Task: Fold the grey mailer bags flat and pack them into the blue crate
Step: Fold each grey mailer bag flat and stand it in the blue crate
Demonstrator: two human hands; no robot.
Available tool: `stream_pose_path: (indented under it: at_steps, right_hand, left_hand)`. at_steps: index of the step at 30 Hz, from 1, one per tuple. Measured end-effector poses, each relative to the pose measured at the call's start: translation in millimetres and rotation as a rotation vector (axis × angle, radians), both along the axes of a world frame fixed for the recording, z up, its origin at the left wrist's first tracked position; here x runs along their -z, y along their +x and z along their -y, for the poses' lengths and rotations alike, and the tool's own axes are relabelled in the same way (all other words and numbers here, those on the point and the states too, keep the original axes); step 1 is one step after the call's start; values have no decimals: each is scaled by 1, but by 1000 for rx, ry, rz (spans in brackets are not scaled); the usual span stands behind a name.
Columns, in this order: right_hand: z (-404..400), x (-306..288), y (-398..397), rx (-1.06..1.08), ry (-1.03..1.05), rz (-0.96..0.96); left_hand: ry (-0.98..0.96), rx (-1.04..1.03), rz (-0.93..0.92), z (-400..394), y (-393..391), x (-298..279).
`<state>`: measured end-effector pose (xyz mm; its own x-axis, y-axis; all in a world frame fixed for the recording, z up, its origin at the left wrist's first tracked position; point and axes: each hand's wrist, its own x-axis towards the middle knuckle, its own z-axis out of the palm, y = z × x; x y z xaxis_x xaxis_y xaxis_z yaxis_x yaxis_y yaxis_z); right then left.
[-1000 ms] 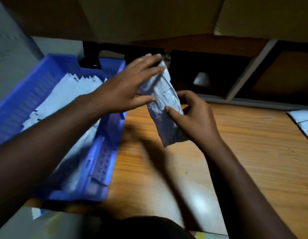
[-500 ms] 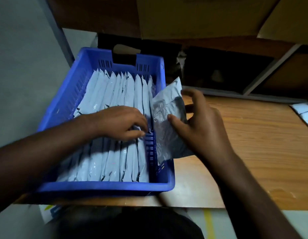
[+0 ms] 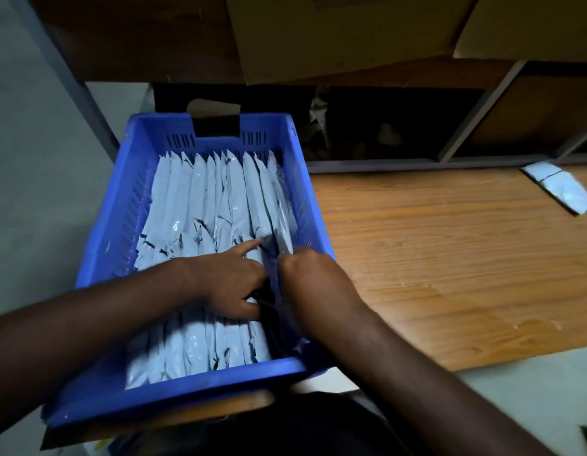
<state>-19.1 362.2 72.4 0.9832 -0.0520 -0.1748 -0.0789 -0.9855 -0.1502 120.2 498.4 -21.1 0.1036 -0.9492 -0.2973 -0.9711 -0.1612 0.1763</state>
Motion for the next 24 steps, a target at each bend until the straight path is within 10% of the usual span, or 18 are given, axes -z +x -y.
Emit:
stream_pose_path:
  at_steps: [7,14,24]
  right_hand:
    - [-10,26,14,-45,-17,-165]
    - [-12,51,24,55,72,-215]
    - [-9,45,22,111,227,-410]
  left_hand:
    - [-44,-44,-215,-10,8,-6]
    - [-498,-92,122,-2,31,-20]
    - [-339,23,267,16,51,0]
